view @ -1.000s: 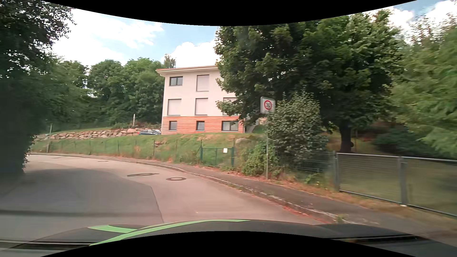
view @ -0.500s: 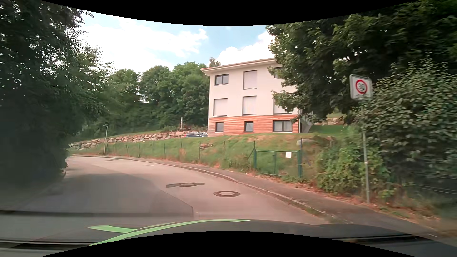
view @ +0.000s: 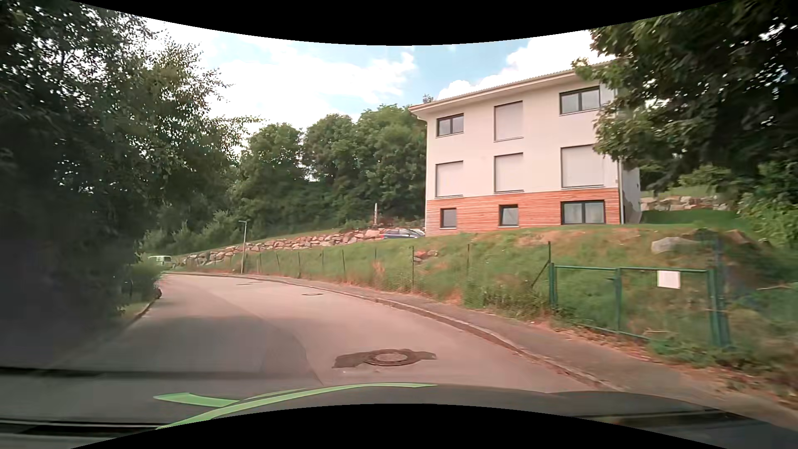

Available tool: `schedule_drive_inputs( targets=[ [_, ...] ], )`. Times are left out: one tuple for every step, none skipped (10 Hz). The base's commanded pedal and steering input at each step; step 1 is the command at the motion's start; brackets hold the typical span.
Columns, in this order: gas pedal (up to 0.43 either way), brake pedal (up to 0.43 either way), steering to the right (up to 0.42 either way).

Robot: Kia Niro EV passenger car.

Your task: Follow the waypoints while adhering to traffic rules and regulations

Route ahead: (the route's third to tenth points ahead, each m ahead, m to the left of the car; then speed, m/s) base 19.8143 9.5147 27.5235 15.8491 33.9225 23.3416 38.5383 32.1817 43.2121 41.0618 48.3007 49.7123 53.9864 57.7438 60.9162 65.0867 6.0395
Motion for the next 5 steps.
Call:
schedule_drive_inputs(
  targets=[
    [0.228, 0.000, -0.203],
    [0.228, 0.000, -0.186],
    [0.228, 0.000, -0.170],
    [0.228, 0.000, -0.160],
    [0.228, 0.000, -0.158]
  ],
)
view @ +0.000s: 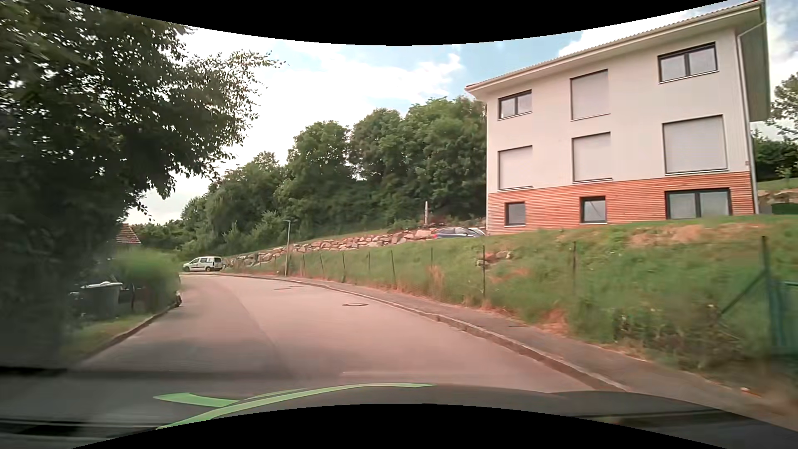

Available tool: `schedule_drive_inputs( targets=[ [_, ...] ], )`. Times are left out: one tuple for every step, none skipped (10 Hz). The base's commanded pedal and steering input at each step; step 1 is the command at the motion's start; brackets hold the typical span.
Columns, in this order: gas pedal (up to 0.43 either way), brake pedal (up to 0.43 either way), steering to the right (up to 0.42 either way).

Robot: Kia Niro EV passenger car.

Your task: Follow the waypoints while adhering to traffic rules and regulations

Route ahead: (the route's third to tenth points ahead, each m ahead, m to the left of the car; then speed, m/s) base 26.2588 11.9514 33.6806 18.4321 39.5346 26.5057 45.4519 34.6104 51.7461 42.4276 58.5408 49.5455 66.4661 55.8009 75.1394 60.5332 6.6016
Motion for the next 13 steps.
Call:
schedule_drive_inputs(
  targets=[
    [0.228, 0.000, -0.158],
    [0.228, 0.000, -0.153],
    [0.228, 0.000, -0.149],
    [0.228, 0.000, -0.148],
    [0.228, 0.000, -0.145],
    [0.228, 0.000, -0.140],
    [0.228, 0.000, -0.130],
    [0.228, 0.000, -0.125],
    [0.228, 0.000, -0.125],
    [0.228, 0.000, -0.124],
    [0.220, 0.000, -0.118],
    [0.220, 0.000, -0.113],
    [0.209, 0.000, -0.113]
  ],
)
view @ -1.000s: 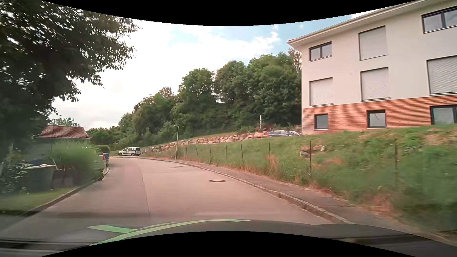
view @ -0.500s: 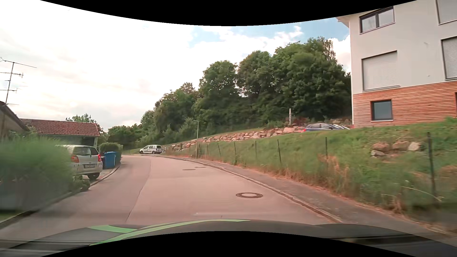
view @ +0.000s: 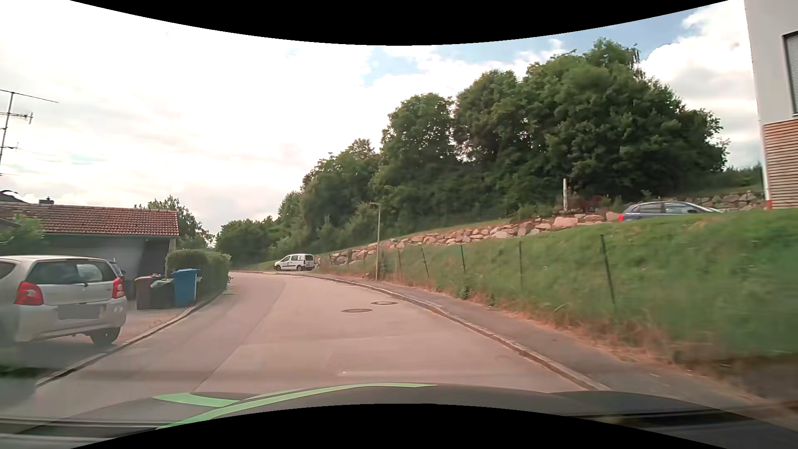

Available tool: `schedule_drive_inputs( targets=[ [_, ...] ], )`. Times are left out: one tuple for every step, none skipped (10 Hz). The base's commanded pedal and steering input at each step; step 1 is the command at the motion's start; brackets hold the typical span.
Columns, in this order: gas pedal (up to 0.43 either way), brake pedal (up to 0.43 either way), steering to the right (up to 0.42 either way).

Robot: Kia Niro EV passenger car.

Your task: Follow the waypoints while adhering to traffic rules and regulations

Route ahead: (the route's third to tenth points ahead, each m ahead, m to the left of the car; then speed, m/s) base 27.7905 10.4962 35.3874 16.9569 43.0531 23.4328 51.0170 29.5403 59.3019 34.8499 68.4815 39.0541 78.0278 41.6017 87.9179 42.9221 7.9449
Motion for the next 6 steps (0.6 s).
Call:
schedule_drive_inputs(
  targets=[
    [0.209, 0.000, -0.113],
    [0.209, 0.000, -0.111],
    [0.177, 0.000, -0.108],
    [0.177, 0.000, -0.105],
    [0.177, 0.000, -0.104],
    [0.157, 0.000, -0.104]
  ],
)
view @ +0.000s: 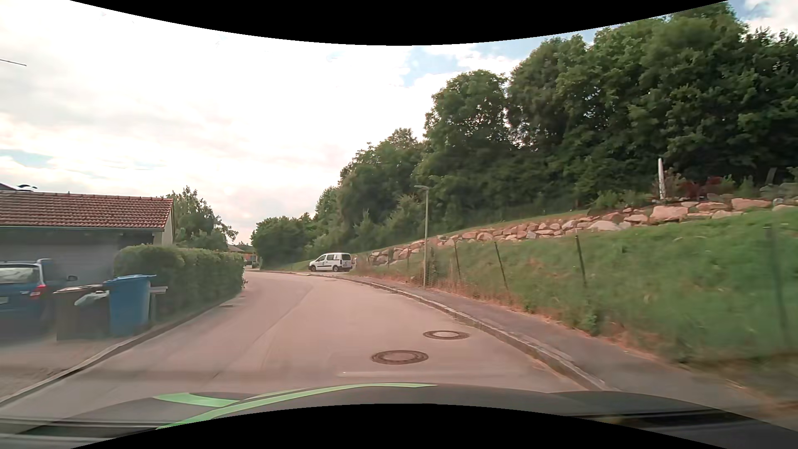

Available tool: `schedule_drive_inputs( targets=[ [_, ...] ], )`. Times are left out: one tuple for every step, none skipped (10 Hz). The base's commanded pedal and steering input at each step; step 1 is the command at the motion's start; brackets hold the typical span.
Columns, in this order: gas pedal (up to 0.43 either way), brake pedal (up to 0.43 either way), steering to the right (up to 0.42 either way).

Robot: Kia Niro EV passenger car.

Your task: Follow the waypoints while adhering to traffic rules and regulations

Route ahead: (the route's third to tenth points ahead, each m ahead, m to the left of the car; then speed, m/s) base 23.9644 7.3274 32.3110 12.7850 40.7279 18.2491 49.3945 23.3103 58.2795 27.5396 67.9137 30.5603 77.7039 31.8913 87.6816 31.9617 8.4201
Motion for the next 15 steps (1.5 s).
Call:
schedule_drive_inputs(
  targets=[
    [0.150, 0.000, -0.098],
    [0.138, 0.000, -0.090],
    [0.130, 0.000, -0.086],
    [0.079, 0.000, -0.087],
    [0.000, 0.000, -0.083],
    [0.000, 0.000, -0.081],
    [0.000, 0.000, -0.081],
    [0.000, 0.000, -0.079],
    [0.000, 0.000, -0.076],
    [0.000, 0.000, -0.078],
    [0.000, 0.000, -0.078],
    [0.000, 0.000, -0.078],
    [0.000, 0.000, -0.078],
    [0.000, 0.000, -0.078],
    [0.000, 0.000, -0.078]
  ],
)
